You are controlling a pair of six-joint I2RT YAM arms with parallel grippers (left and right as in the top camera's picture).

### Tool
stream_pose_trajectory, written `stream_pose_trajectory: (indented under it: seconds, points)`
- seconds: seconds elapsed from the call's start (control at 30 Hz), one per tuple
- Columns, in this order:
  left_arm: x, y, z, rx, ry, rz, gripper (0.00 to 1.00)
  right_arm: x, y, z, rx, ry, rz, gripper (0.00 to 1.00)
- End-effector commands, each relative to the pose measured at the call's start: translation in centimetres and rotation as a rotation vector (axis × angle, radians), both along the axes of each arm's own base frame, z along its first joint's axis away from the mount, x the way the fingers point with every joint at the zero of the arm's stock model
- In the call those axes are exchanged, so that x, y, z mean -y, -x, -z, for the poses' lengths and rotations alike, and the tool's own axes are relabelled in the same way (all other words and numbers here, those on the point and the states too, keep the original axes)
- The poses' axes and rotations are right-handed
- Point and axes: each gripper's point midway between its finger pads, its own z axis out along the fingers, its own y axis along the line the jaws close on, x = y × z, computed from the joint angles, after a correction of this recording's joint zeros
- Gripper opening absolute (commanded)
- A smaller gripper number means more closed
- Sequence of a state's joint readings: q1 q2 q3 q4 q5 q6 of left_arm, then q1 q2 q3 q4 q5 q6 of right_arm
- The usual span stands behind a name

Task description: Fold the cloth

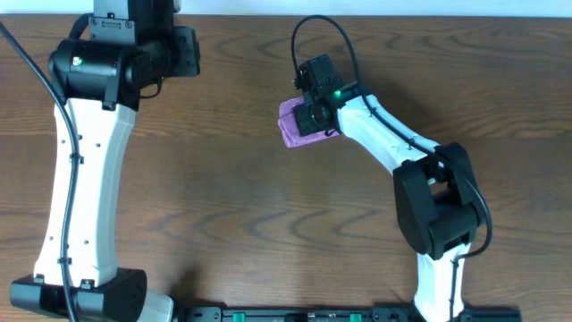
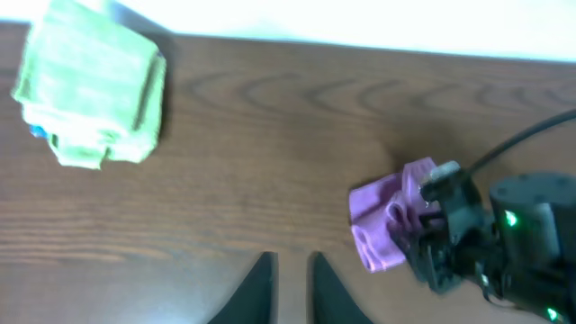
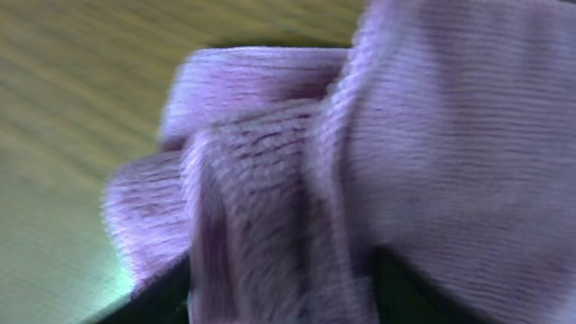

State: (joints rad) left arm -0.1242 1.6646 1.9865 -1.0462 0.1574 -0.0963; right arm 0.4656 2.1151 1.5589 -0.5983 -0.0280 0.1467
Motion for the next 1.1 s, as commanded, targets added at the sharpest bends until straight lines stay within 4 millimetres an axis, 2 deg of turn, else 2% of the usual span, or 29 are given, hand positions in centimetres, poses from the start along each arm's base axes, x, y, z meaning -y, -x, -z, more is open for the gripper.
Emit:
stream_pose_trajectory:
  seconds: [0.0,0.07,0.2,0.33,0.53,0.7,0.9,1.07]
  points:
    - [-1.5,-0.5,-0.1,0.016,-0.030,-0.043,0.24,-3.1,0.7,-0.7,-0.027,-0.112,-0.102,0.76]
    - [-2.2,-0.5,0.0,0.011,-0.028,-0.057,0.25,-4.2,1.4,-1.0,-0.054,-0.171,-0.149,0.79]
    - [-2.9,-0.4,0.1,0.003,-0.033,-0.073,0.27,-4.0,1.2,-1.2,-0.063,-0.200,-0.147,0.81]
    - [-4.0,-0.6,0.4,-0.001,-0.040,-0.097,0.28,-4.4,1.2,-2.3,-0.100,-0.326,-0.171,0.82]
    - [-6.1,-0.9,1.9,-0.041,-0.004,-0.132,0.27,-3.8,0.7,-3.4,-0.126,-0.435,-0.173,0.84]
    - [-6.3,-1.8,3.6,-0.085,0.035,-0.121,0.29,-3.9,1.2,-3.6,-0.148,-0.460,-0.181,0.84]
    - [-4.7,-3.1,6.9,-0.170,0.114,-0.058,0.29,-4.4,2.1,-3.2,-0.179,-0.454,-0.189,0.86]
    - [-4.0,-4.2,9.5,-0.227,0.153,-0.036,0.29,-6.1,3.3,-3.4,-0.200,-0.476,-0.233,0.87]
